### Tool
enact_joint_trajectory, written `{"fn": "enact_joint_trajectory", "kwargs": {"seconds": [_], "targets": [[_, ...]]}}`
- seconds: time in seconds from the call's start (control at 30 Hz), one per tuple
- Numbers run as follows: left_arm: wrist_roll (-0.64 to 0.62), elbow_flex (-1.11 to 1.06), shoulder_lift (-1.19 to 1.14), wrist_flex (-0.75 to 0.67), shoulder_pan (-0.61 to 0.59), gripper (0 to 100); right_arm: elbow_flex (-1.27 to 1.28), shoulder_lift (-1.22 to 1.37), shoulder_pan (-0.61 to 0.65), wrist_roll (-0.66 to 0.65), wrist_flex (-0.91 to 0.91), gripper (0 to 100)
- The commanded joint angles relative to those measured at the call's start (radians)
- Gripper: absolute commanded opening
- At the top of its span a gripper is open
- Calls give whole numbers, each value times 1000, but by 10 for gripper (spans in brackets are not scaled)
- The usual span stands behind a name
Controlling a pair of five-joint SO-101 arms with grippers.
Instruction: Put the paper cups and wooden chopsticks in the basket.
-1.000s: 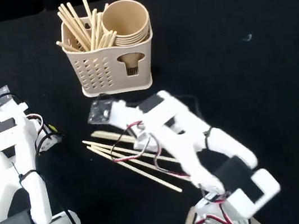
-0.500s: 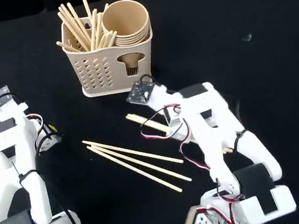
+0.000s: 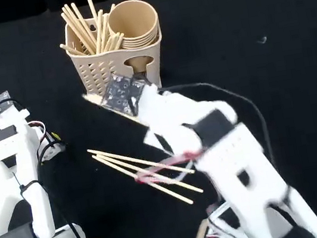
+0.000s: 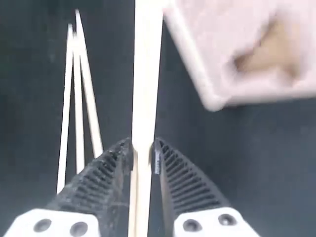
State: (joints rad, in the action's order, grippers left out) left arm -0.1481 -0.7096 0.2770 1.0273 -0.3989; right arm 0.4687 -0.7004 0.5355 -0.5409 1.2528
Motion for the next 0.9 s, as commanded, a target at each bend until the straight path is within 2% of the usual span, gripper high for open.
{"fn": "enact_joint_trajectory", "kwargs": {"seconds": [0.0,0.23,0.33,0.4,0.87], "targets": [[8,10,38,-8,-8,223,-90,-68,37,106,-186,11],[8,10,38,-8,-8,223,-87,41,37,341,-838,11],[8,10,38,-9,-8,223,-102,124,37,385,-1049,11],[8,10,38,-9,-8,223,-140,188,37,390,-1097,11],[8,10,38,-9,-8,223,-717,777,34,390,-1099,11]]}}
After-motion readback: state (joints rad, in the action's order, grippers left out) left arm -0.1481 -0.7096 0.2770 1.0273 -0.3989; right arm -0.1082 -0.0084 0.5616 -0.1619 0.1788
